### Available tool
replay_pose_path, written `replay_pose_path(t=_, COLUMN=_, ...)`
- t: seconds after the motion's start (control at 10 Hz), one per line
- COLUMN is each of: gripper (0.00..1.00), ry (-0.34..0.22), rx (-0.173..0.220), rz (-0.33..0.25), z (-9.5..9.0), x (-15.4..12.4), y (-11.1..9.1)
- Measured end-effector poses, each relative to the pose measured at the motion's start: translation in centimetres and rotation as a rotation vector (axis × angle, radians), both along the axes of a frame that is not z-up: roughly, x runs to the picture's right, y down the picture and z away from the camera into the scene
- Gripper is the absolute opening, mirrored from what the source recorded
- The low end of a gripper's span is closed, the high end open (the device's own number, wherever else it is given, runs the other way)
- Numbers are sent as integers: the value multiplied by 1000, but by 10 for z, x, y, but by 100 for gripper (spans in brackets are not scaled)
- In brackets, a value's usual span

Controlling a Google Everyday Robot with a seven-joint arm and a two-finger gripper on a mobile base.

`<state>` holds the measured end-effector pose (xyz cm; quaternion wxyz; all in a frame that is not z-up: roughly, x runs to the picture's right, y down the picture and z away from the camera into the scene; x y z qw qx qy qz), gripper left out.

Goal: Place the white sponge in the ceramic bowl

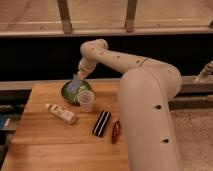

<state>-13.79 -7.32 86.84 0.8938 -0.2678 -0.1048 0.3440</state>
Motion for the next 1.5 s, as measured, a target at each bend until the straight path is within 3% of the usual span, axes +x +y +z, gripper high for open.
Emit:
replay_pose_path(t=0.6, gripper=0, ry=-1, rx=0, rz=-1, z=0, x=-1, y=0)
replay_pose_path(t=0.8, gripper=5, ry=1, rx=0, rz=0, z=0, x=0, y=0)
replay_pose_path(t=1.5, gripper=74, ry=1, rx=0, rz=-1, z=0, x=0, y=0)
